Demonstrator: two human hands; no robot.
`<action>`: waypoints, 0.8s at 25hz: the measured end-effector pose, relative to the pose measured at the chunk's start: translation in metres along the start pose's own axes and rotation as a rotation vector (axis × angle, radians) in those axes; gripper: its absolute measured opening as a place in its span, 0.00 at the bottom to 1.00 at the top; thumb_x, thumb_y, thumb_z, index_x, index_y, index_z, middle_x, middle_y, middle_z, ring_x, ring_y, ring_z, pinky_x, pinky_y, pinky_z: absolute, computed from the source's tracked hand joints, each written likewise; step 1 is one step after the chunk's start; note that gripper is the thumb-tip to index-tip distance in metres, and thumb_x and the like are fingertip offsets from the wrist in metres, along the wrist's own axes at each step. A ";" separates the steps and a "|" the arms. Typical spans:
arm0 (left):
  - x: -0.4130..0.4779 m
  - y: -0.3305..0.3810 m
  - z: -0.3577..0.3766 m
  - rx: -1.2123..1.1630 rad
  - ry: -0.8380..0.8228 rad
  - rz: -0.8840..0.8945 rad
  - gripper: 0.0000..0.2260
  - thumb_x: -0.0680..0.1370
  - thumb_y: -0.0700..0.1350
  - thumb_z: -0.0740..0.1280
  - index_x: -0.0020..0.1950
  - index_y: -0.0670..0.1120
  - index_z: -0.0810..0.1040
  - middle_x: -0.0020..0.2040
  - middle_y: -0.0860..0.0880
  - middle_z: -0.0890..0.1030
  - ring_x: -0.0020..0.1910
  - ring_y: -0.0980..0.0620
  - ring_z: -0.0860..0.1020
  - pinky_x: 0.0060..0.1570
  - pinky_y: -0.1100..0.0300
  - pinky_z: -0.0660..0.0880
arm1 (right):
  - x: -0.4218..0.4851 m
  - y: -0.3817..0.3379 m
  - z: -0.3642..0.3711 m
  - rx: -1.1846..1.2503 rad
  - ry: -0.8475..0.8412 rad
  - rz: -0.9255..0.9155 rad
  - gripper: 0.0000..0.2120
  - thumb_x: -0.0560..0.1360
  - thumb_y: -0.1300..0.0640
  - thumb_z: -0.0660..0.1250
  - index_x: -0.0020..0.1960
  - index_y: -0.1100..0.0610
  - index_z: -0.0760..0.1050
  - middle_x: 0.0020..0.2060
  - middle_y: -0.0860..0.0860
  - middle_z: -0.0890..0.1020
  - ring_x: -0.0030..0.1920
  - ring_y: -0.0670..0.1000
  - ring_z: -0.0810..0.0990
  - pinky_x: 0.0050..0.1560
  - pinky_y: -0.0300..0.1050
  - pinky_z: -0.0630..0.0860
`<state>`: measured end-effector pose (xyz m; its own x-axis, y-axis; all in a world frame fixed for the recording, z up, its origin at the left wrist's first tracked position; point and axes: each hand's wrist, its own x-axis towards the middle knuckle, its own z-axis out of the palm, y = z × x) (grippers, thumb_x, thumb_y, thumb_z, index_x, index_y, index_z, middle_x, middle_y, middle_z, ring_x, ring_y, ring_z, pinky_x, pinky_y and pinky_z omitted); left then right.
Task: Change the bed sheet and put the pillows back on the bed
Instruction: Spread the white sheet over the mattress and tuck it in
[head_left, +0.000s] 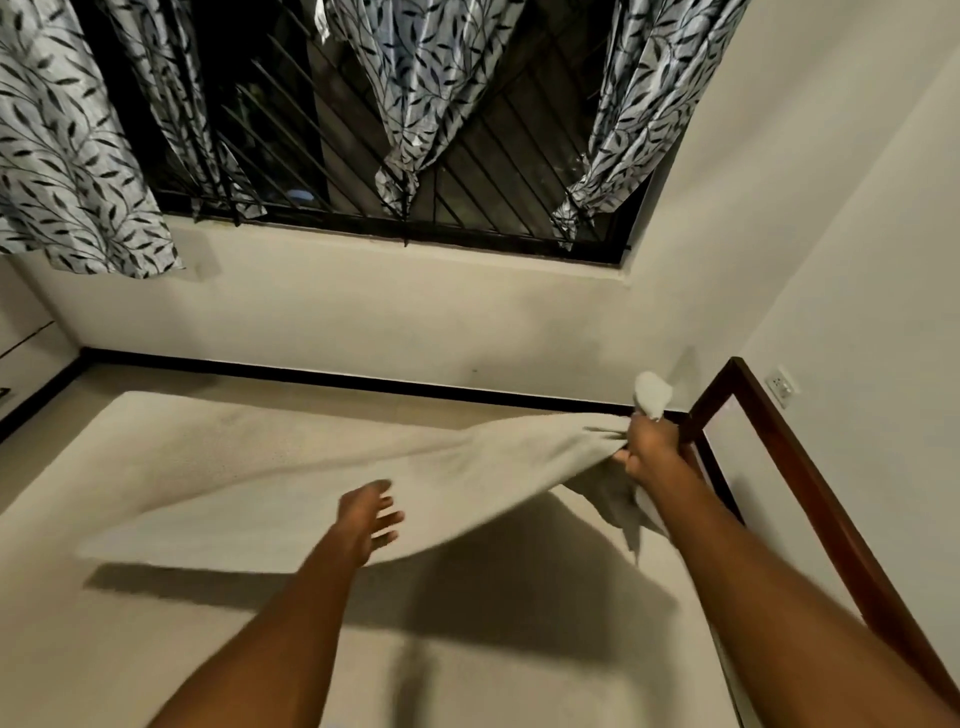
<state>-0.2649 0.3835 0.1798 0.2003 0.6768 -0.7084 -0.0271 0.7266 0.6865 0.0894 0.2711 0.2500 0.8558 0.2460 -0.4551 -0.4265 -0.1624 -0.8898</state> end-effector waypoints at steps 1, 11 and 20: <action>0.001 0.000 0.011 0.159 -0.035 0.059 0.08 0.84 0.47 0.66 0.58 0.44 0.80 0.60 0.44 0.83 0.54 0.41 0.84 0.52 0.50 0.76 | -0.009 0.013 0.008 -0.011 -0.018 0.020 0.15 0.82 0.63 0.63 0.68 0.57 0.74 0.59 0.60 0.82 0.51 0.62 0.84 0.39 0.58 0.83; -0.015 -0.033 0.105 1.097 -0.306 0.723 0.36 0.69 0.55 0.75 0.75 0.60 0.66 0.72 0.53 0.73 0.70 0.49 0.73 0.69 0.42 0.73 | -0.092 0.088 0.059 0.076 -0.233 0.228 0.13 0.78 0.67 0.61 0.62 0.63 0.75 0.52 0.64 0.83 0.47 0.61 0.84 0.44 0.56 0.84; -0.014 0.008 0.082 0.848 -0.213 0.932 0.07 0.80 0.42 0.69 0.54 0.48 0.86 0.49 0.54 0.86 0.50 0.56 0.83 0.56 0.52 0.81 | -0.097 0.089 0.029 -0.517 -0.322 -0.216 0.17 0.75 0.56 0.72 0.64 0.54 0.79 0.57 0.52 0.84 0.54 0.54 0.81 0.58 0.51 0.81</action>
<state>-0.1876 0.3703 0.2082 0.5975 0.7976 0.0819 0.3733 -0.3671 0.8520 -0.0403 0.2604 0.2136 0.7417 0.5861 -0.3262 0.0104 -0.4963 -0.8681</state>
